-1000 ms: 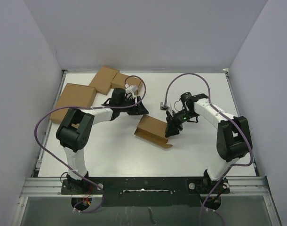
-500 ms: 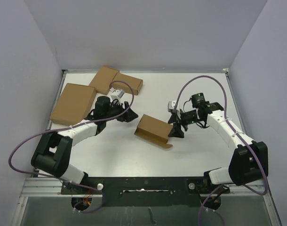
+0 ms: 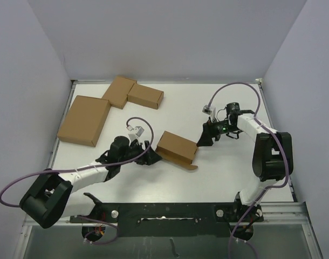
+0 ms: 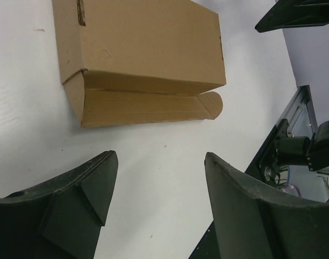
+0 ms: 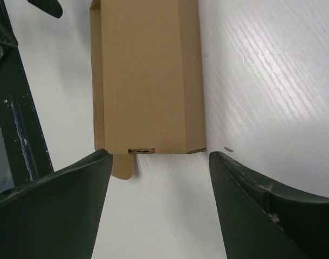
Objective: Fold the paper box
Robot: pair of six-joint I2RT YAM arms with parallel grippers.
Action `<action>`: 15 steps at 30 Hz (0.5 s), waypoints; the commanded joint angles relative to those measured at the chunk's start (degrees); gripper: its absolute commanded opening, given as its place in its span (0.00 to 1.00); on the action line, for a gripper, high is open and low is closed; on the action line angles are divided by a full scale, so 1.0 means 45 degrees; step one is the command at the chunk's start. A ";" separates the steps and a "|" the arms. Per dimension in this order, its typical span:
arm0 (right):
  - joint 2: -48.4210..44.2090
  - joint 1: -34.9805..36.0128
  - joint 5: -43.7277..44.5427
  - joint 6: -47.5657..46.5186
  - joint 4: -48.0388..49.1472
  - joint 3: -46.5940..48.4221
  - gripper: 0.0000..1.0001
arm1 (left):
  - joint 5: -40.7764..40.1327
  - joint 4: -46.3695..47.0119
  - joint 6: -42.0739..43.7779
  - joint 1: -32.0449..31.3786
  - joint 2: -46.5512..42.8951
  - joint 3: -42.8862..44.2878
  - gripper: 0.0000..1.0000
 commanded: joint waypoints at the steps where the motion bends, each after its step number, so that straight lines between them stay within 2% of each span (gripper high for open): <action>1: 0.0450 0.0007 -0.0347 0.1032 0.0130 0.0637 0.73 | -0.0766 0.2280 -0.1686 -0.0477 -0.0147 -0.0599 0.66; 9: 0.1427 0.0244 -0.0255 0.0604 -0.0493 0.0999 0.65 | -0.0712 0.3899 -0.2628 -0.0926 0.2270 -0.0160 0.66; 15: 0.1665 0.0666 0.0213 -0.0095 -0.1164 0.1195 0.57 | -0.0890 0.4000 -0.2632 -0.0915 0.3455 0.0612 0.66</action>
